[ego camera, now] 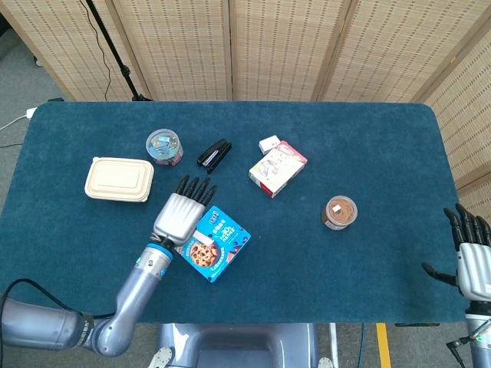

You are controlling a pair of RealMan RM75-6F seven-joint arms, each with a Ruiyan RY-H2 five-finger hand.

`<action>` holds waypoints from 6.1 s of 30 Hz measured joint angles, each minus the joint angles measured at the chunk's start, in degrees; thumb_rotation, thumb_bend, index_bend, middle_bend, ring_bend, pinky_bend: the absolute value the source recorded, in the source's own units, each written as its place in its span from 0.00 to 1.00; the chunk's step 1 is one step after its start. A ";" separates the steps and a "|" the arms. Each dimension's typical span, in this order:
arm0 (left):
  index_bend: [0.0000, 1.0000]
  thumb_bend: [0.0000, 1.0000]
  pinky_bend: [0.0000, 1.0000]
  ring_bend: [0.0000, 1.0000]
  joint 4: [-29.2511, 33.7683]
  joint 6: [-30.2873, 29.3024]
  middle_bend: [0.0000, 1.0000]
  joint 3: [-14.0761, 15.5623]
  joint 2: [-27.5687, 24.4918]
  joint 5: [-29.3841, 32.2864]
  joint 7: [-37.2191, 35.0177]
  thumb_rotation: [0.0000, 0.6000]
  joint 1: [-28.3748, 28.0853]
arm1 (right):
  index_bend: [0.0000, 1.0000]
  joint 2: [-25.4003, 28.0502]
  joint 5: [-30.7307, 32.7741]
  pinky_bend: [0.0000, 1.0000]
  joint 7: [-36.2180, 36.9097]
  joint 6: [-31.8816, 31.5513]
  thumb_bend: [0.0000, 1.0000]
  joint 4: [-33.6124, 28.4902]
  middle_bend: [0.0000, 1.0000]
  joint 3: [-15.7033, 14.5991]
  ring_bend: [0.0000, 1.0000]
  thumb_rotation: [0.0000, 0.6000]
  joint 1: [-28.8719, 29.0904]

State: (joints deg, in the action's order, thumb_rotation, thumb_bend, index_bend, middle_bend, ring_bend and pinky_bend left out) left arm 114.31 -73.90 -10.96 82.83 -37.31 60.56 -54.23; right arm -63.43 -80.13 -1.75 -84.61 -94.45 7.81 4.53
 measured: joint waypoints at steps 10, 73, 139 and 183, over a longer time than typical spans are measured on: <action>0.00 0.16 0.00 0.00 0.04 2.52 0.00 5.43 -15.32 -18.05 -21.41 1.00 10.51 | 0.00 -1.99 -6.11 0.00 -3.89 1.28 0.00 2.49 0.00 -2.09 0.00 1.00 2.31; 0.00 0.13 0.00 0.00 -8.06 -7.52 0.00 7.70 -30.15 -35.16 -64.32 1.00 43.99 | 0.28 -36.16 19.72 0.00 -60.01 31.37 0.91 -2.66 0.00 5.15 0.00 1.00 47.47; 0.00 0.13 0.00 0.00 -8.01 -5.28 0.00 5.04 -30.05 -36.27 -64.98 1.00 46.15 | 0.33 -40.12 10.41 0.00 -55.99 23.65 0.91 5.70 0.00 -7.12 0.00 1.00 47.12; 0.00 0.13 0.00 0.00 -8.11 -4.58 0.00 4.73 -30.38 -36.72 -66.15 1.00 46.57 | 0.37 -39.49 3.99 0.00 -60.51 23.50 0.91 4.82 0.00 -8.03 0.00 1.00 43.19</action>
State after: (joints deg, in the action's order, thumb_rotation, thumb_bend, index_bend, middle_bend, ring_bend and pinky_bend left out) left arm 106.20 -78.48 -6.23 52.44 -74.03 -5.59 -7.66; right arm -102.93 -76.14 -62.26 -61.11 -89.63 -0.23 47.72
